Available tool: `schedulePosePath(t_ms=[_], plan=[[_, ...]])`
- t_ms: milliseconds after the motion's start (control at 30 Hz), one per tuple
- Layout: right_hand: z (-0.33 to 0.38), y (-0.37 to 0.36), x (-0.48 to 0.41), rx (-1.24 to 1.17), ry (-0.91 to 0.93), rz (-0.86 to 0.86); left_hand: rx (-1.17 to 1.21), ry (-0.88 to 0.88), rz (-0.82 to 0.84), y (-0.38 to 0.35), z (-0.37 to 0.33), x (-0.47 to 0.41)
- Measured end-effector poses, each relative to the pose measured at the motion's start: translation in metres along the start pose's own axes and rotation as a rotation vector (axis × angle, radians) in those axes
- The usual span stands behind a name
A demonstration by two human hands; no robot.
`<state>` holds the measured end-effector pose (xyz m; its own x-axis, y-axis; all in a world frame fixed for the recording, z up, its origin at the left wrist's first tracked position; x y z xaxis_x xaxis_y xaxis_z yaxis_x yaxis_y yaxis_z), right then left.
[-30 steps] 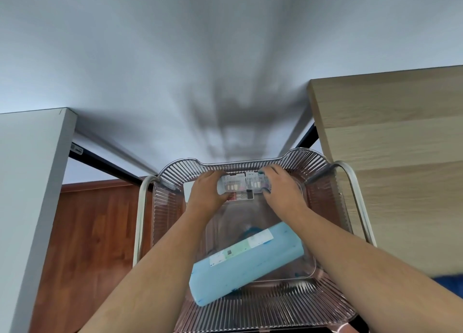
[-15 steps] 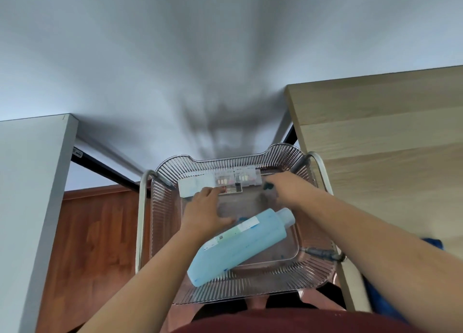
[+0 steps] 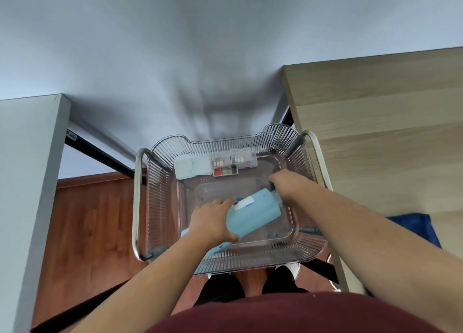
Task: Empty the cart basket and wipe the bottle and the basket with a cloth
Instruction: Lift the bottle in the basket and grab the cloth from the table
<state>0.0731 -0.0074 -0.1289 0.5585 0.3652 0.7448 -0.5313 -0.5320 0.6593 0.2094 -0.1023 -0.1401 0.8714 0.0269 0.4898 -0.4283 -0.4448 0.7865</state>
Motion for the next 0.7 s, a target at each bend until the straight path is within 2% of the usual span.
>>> schedulePosePath(t_ms=[267, 500, 700], plan=[[0.013, 0.013, -0.004, -0.183, 0.067, -0.031, 0.085, 0.075, 0.005, 0.01, 0.03, 0.014], [0.021, 0.001, -0.004, -0.08, 0.103, 0.026, 0.107, 0.091, -0.001, 0.013, 0.028, 0.016], [0.018, 0.052, 0.022, -0.014, 0.147, -0.091, 0.264, 0.061, -0.13, 0.034, 0.027, 0.021]])
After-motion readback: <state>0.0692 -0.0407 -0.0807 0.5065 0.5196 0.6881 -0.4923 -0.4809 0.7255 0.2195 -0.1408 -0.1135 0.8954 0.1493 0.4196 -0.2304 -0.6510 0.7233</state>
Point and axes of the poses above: each hand's wrist, its own x-axis away from the middle knuckle, its own y-axis out of the back of the hand, z = x × y, the point moved 10 cm from there along -x, towards the middle knuckle, and after that the axes turned 12 degrees about -y, right-handed, at the moved point
